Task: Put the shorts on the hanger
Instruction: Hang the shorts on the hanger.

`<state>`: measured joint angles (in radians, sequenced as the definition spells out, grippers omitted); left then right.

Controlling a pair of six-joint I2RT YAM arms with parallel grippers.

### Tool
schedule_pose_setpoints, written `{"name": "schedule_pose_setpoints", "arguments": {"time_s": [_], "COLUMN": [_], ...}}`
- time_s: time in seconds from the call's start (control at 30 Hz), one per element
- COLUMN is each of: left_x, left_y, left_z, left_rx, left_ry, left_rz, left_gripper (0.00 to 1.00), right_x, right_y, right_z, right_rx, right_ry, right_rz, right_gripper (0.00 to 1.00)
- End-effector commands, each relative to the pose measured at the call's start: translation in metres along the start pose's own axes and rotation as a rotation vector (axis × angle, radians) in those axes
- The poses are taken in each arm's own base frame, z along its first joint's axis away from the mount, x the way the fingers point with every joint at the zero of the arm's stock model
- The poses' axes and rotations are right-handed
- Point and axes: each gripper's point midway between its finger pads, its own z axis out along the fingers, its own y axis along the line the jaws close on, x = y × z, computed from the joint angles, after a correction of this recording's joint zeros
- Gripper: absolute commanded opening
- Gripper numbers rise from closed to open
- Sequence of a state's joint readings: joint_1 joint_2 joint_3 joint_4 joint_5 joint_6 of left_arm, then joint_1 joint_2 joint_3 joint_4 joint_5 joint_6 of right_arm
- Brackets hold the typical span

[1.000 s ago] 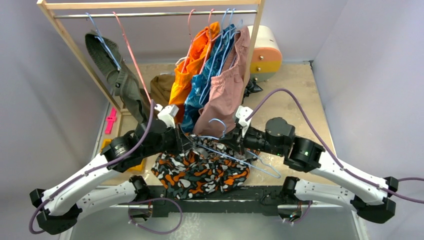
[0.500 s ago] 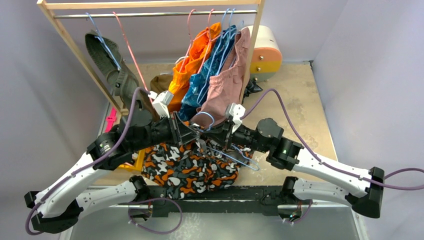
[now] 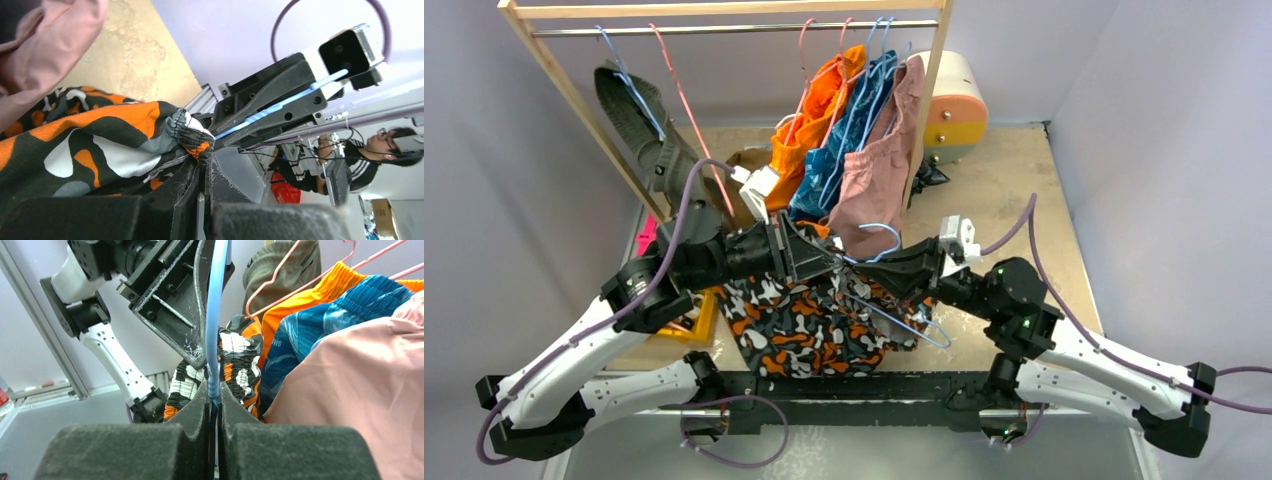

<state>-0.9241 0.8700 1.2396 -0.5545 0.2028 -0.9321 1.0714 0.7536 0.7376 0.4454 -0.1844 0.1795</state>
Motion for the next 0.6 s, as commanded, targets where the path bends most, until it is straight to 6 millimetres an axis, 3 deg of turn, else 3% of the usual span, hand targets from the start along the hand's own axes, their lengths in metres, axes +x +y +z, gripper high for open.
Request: {"name": "schedule_pose_setpoints", "arguments": {"time_s": [0.0,0.13,0.3,0.57], "left_x": [-0.010,-0.012,-0.017,-0.037], "left_y": [-0.027,-0.028,-0.033,-0.061], "left_z": [0.012,0.011,0.004,-0.023], "left_rx": [0.129,0.118,0.120,0.154], "left_ry": [-0.015,-0.015,-0.027,-0.077], "left_rz": [0.001,0.019,0.038,0.111], "left_gripper": [0.03,0.28,0.38,0.66], "right_x": [-0.043,-0.042,-0.047,-0.075], "right_y": [0.007,0.007,0.009,0.020], "right_z": [0.003,0.009,0.009,-0.004], "right_rx": [-0.021,-0.033,-0.045,-0.097], "right_ry": [-0.187,-0.192,-0.244,-0.390], "right_rz": [0.007,0.010,0.020,0.061], "right_gripper": [0.00,0.00,0.00,0.00]}}
